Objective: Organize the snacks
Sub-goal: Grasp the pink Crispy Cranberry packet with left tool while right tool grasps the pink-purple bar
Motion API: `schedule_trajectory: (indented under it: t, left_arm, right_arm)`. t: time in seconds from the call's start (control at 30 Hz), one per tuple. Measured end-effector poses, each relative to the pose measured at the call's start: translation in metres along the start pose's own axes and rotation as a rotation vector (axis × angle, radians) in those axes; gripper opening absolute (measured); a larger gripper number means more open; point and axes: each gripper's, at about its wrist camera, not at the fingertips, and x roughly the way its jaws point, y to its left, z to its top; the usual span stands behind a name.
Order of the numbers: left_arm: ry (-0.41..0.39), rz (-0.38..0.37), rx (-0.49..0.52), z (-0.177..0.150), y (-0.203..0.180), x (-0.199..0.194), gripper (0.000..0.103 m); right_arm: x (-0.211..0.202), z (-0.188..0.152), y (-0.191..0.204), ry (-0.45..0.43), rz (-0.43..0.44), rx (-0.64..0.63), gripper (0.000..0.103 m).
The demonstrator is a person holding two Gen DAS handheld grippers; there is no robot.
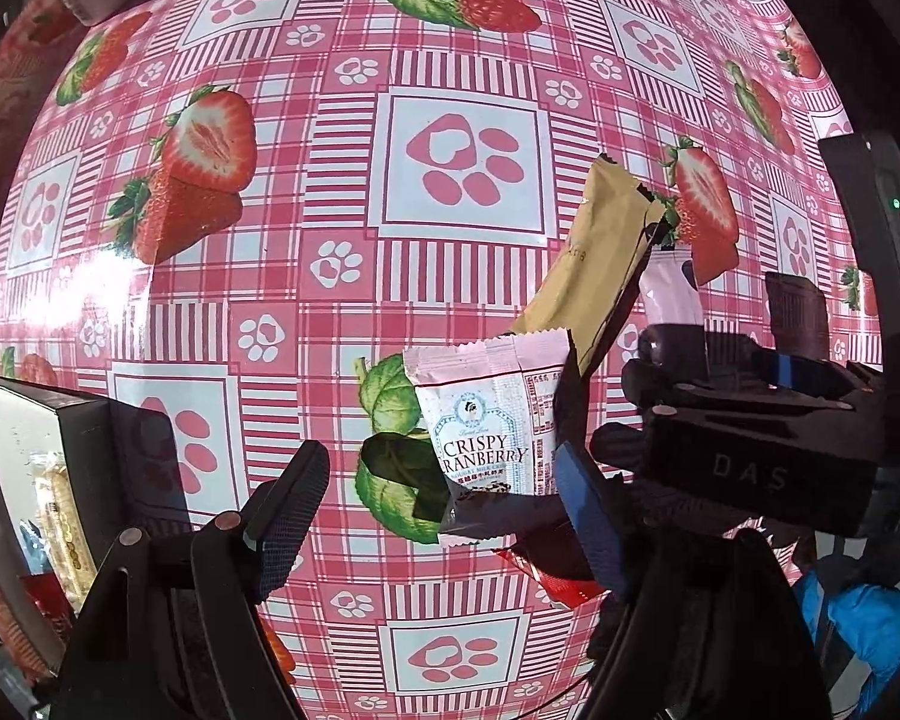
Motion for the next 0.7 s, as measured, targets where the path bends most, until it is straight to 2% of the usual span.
schedule_trajectory:
  t: [0.1, 0.2, 0.33, 0.53, 0.57, 0.63, 0.67, 0.7]
  left_arm:
    - [-0.001, -0.004, 0.022, 0.001, -0.011, 0.001, 0.081]
    - [0.009, 0.093, 0.064, 0.003, -0.023, 0.011, 0.081]
    - [0.022, 0.096, 0.017, 0.004, -0.017, 0.019, 0.081]
    - [0.011, 0.133, 0.065, 0.005, -0.029, 0.019, 0.079]
    - [0.005, 0.134, 0.064, 0.006, -0.031, 0.018, 0.077]
    - [-0.015, 0.136, 0.065, 0.005, -0.031, 0.013, 0.06]
    - [-0.025, 0.135, 0.066, 0.001, -0.027, 0.007, 0.053]
    - [-0.03, 0.132, 0.069, 0.001, -0.025, 0.002, 0.042]
  right_arm:
    - [0.0, 0.002, 0.001, 0.008, 0.003, 0.0, 0.103]
    - [0.005, 0.003, -0.001, 0.019, 0.0, -0.009, 0.103]
    - [0.006, 0.005, 0.005, 0.024, -0.003, 0.0, 0.103]
    - [0.007, 0.006, 0.007, 0.026, -0.005, 0.004, 0.103]
    - [0.006, 0.005, 0.008, 0.024, -0.005, 0.003, 0.1]
    - [0.0, 0.0, 0.013, -0.003, -0.009, -0.019, 0.088]
    - [-0.006, -0.003, 0.017, -0.019, -0.012, -0.038, 0.073]
    - [-0.011, -0.005, 0.021, -0.034, -0.015, -0.058, 0.053]
